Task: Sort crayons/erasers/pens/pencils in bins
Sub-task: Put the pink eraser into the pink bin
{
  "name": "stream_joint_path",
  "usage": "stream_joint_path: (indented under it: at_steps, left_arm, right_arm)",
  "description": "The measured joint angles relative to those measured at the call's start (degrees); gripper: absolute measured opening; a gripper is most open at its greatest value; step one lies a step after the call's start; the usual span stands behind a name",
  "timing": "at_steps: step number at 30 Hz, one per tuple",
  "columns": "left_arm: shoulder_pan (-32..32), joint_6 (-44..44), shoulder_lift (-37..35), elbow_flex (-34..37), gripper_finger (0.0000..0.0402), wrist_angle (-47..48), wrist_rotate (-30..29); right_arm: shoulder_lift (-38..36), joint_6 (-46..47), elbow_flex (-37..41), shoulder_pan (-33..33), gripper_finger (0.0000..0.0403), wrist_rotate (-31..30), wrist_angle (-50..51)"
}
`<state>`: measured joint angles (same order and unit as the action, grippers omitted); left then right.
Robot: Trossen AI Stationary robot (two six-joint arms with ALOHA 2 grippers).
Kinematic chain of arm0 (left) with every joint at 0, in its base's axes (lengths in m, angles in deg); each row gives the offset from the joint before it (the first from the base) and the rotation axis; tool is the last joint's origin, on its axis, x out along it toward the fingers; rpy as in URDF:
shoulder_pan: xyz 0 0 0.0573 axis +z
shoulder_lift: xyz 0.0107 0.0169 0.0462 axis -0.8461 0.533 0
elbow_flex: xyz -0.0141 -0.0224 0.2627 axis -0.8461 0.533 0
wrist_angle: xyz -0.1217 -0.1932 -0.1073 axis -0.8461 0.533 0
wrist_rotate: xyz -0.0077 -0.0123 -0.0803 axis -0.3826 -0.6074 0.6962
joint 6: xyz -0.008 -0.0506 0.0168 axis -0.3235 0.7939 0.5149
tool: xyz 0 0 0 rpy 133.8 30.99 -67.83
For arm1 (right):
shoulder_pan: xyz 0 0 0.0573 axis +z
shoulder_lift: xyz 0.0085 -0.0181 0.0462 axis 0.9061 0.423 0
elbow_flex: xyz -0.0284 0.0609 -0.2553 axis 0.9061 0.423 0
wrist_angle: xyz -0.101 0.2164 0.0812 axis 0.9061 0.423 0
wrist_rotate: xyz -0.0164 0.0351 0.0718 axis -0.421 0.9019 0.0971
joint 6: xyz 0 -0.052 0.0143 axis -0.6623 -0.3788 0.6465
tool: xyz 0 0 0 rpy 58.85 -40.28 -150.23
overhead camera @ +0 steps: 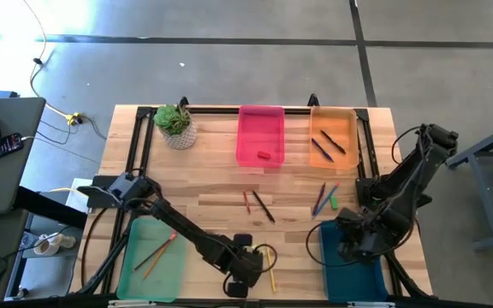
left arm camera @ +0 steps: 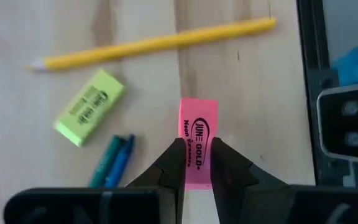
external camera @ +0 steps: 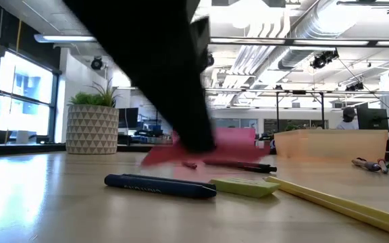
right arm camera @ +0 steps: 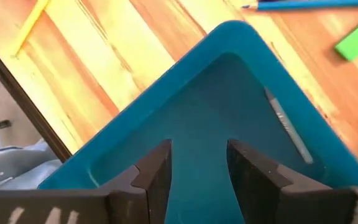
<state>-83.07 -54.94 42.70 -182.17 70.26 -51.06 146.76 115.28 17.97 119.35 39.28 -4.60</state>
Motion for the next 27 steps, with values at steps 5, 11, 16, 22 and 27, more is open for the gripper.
stream_joint_path:
  at_steps: [5,11,16,22,27]
  left_arm:
    - [1.1,-0.2,-2.2,0.0,0.0042,0.1,-1.8]
    - [3.7,-1.1,-4.1,-0.1,0.0042,0.1,-5.1]
    - [6.9,-1.7,-5.3,-0.1,0.0042,-0.4,-8.8]
    - [11.7,-2.1,-6.0,-0.2,0.0042,-2.7,-10.9]
    - [16.1,-3.5,-6.3,-0.2,0.0042,-4.5,-12.1]
  right_arm:
    - [0.0,-0.9,-4.9,0.0,0.0144,-3.5,5.0]
    - [-0.1,-4.2,-12.0,0.0,0.0144,-10.5,12.0]
    - [-0.1,-7.8,-15.4,0.0,0.0144,-16.5,15.4]
    - [-0.1,-10.9,-15.9,-0.9,0.0144,-18.7,19.2]
    - [-0.1,-15.0,-15.9,-3.3,0.0144,-18.8,21.9]
